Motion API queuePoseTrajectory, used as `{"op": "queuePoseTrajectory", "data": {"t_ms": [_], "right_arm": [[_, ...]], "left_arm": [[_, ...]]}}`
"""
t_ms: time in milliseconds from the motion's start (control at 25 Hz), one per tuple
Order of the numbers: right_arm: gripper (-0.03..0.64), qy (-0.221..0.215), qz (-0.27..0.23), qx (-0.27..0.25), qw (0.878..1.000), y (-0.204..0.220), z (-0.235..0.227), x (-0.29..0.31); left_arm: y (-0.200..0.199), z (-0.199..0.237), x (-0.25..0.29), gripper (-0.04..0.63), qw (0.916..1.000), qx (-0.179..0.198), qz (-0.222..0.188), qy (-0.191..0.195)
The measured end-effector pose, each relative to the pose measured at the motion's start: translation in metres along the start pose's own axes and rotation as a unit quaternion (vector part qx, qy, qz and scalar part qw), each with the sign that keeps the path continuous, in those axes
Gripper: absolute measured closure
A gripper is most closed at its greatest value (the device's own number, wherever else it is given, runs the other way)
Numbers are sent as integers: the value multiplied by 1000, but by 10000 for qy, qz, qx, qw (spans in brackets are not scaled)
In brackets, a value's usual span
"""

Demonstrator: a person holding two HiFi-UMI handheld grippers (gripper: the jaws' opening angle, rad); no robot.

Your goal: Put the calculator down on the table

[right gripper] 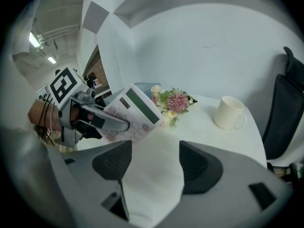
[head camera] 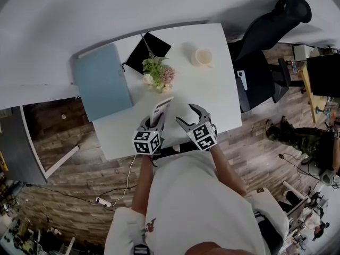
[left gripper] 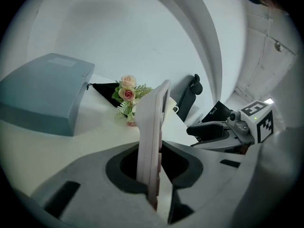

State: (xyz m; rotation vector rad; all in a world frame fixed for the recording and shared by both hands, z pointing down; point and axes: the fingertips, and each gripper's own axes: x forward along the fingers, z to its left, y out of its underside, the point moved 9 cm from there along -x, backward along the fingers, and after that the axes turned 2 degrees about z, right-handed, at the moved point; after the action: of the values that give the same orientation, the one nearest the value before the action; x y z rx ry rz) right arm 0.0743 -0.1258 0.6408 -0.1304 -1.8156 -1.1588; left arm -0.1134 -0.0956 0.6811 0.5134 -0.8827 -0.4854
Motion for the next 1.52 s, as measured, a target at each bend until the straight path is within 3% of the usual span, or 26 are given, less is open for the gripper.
{"op": "queuePoseTrajectory", "data": {"t_ms": [1000,1520], "right_arm": [[304,-159,278,17,9995,16,3,9],[305,-247,335,-42,9991,16,5,12]], "left_arm": [[20,8,20,506,9969,-711,291,140],[21,14,17,469,9983,-463,293,-180]]}}
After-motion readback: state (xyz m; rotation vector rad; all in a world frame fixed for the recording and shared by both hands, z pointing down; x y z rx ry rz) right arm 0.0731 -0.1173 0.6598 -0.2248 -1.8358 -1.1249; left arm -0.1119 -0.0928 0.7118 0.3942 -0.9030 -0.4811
